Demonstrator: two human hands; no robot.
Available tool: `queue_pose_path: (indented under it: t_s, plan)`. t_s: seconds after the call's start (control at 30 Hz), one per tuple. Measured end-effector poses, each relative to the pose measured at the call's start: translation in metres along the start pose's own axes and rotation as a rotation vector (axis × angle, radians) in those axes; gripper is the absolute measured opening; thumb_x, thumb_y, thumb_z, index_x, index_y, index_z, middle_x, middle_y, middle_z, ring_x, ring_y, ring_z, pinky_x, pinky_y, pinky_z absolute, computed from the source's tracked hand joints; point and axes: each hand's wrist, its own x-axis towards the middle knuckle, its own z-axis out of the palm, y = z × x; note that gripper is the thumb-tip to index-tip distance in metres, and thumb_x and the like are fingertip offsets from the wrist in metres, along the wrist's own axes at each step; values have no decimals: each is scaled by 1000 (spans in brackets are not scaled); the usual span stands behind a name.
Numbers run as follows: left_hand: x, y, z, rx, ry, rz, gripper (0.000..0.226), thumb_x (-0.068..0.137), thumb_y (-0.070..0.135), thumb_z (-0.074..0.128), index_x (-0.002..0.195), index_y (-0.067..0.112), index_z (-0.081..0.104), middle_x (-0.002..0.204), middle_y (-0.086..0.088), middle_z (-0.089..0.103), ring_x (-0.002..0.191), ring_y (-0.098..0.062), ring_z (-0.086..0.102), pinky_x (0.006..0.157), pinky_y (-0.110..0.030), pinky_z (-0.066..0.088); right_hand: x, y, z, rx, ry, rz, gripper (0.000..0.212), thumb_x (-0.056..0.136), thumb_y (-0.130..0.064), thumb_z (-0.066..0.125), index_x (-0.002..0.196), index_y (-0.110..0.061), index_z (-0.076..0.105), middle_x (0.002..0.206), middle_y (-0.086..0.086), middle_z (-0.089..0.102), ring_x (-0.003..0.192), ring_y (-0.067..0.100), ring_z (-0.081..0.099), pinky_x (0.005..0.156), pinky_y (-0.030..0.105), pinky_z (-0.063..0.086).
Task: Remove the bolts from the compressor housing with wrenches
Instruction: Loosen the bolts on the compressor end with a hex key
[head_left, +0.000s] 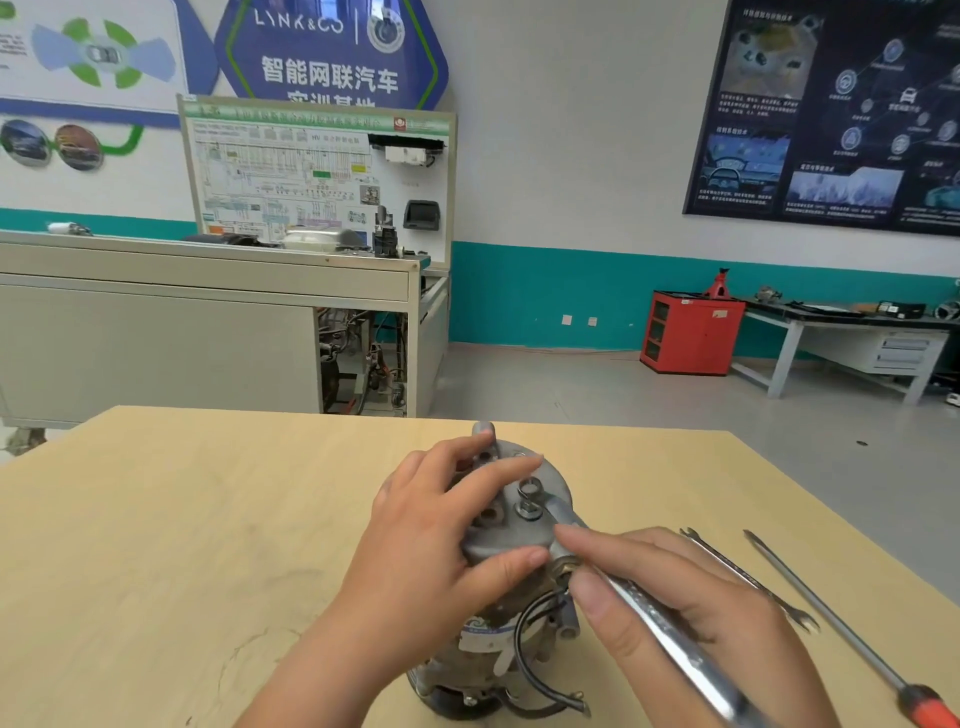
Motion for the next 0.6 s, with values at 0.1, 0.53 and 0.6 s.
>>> queue_pose_path:
  t_s: [0.1,0.53,0.6]
  plan:
    - [0,1,0,-19,1,-7,52,67,77,34,118,69,31,141,26,32,123,2,28,106,-37,32,0,-1,4,90,-50,51,30,65,-61,57,93,-54,66,79,-22,68,74,-4,65,63,2,44]
    - [1,-2,2,-46,38,-11,56,67,77,40,109,48,61,137,24,37,118,1,30,103,-37,34,-6,12,1,300,51,220,53,51,-85,57,78,-42,74,64,-2,70,52,4,63,51,9,47]
    - [1,-2,2,-47,45,-11,56,66,76,40,108,46,61,136,24,37,116,3,29,102,-35,33,-3,16,-2,384,49,249,50,51,-76,67,76,-34,75,64,6,69,49,6,60,44,9,42]
